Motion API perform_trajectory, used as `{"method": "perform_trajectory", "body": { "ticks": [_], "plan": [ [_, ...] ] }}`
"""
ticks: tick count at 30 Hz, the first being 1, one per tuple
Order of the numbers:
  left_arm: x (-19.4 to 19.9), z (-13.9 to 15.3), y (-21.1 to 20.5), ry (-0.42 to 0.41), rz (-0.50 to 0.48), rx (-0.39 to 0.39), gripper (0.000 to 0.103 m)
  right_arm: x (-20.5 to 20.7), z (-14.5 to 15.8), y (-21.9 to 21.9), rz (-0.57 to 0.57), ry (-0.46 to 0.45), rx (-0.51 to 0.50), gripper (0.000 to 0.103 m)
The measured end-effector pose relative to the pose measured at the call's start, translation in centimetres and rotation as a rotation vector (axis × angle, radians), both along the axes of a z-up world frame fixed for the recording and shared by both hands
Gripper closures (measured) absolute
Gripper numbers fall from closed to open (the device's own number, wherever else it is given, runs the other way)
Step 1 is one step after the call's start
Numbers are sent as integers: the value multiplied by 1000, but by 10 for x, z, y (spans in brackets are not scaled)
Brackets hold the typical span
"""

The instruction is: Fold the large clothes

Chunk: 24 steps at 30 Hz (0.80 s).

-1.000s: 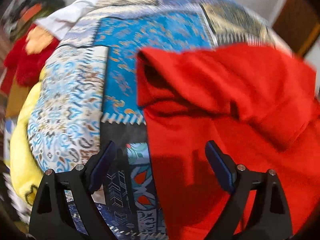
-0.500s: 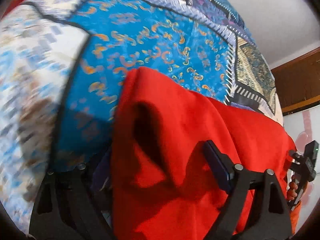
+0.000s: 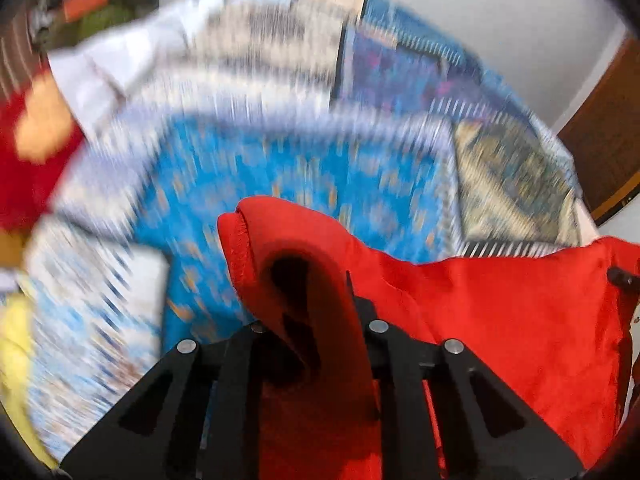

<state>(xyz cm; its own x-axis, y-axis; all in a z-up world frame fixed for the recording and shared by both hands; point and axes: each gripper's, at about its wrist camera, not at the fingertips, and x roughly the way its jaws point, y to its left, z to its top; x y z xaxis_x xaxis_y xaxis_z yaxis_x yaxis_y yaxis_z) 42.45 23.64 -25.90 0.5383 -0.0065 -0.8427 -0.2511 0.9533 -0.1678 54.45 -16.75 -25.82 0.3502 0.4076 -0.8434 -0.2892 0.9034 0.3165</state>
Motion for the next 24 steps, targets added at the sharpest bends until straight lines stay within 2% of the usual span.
{"method": "perform_trajectory", "body": {
  "ticks": [3, 6, 9, 12, 14, 16, 18, 20, 24],
  "plan": [
    [9, 29, 14, -52, 19, -8, 88, 13, 22, 16, 17, -64, -14, 86],
    [25, 40, 22, -65, 25, 52, 88, 30, 34, 41, 31, -125, -74, 86],
    [35, 30, 33, -48, 50, 99, 88, 51, 28, 65, 36, -165, -143, 86],
    [51, 5, 52, -2, 88, 71, 88, 71, 10, 79, 25, -165, -221, 86],
    [59, -15, 62, 31, 98, 43, 87, 84, -7, 84, 22, -130, -258, 83],
    [65, -34, 65, 61, 99, 33, 85, 91, -18, 83, 8, -112, -287, 62],
    [66, -47, 65, 62, 99, 40, 81, 93, -22, 78, -37, -158, -364, 14],
    [63, -50, 63, 44, 97, 54, 76, 92, -24, 72, -30, -203, -389, 9],
    [52, -46, 61, 30, 81, 50, 74, 89, -24, 52, -19, -167, -320, 9]
  ]
}}
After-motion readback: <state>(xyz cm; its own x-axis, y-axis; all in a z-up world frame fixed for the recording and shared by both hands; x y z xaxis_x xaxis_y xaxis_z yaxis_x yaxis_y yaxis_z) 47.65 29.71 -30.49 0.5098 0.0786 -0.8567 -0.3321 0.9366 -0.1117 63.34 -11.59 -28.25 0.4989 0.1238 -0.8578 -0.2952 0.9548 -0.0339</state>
